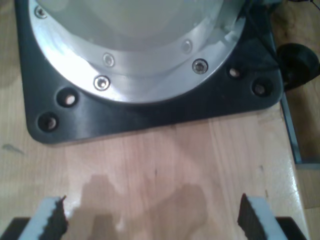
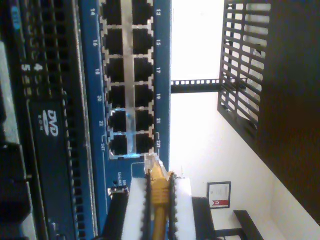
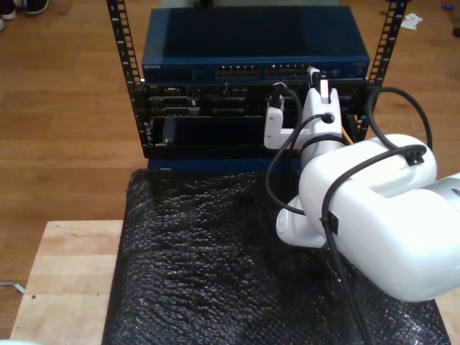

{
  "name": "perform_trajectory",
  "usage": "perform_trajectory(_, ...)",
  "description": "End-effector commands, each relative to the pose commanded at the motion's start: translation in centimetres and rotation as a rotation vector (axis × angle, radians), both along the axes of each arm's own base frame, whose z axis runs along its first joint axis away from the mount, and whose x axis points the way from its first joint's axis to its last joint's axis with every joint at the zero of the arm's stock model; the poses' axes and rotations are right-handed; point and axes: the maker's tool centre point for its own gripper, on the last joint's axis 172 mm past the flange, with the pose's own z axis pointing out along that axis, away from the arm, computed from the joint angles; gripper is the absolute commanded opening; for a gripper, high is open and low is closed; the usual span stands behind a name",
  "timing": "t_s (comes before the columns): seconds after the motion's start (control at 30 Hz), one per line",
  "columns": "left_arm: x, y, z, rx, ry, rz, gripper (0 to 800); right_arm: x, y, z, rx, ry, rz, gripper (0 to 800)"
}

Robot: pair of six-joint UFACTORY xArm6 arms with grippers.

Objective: Grab the cable and plug it in

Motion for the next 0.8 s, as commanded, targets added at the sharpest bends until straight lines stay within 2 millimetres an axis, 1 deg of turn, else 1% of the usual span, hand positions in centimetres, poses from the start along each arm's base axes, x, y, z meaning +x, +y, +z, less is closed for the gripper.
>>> perform_trajectory(0.33,0.0,0.0,0.0,0.0,0.0,0.0,800,0.02,0.62,-0.46,0.027,0.004,0.023,0)
perform_trajectory(0.43,0.0,0.0,0.0,0.0,0.0,0.0,800,0.15,0.67,-0.12,0.031,-0.003,0.023,0)
perform_trajectory(0.57,0.0,0.0,0.0,0.0,0.0,0.0,799,0.23,0.7,-0.43,0.029,0.0,0.023,0)
perform_trajectory(0.8,0.0,0.0,0.0,0.0,0.0,0.0,799,0.38,0.8,-0.02,0.031,-0.009,0.025,0)
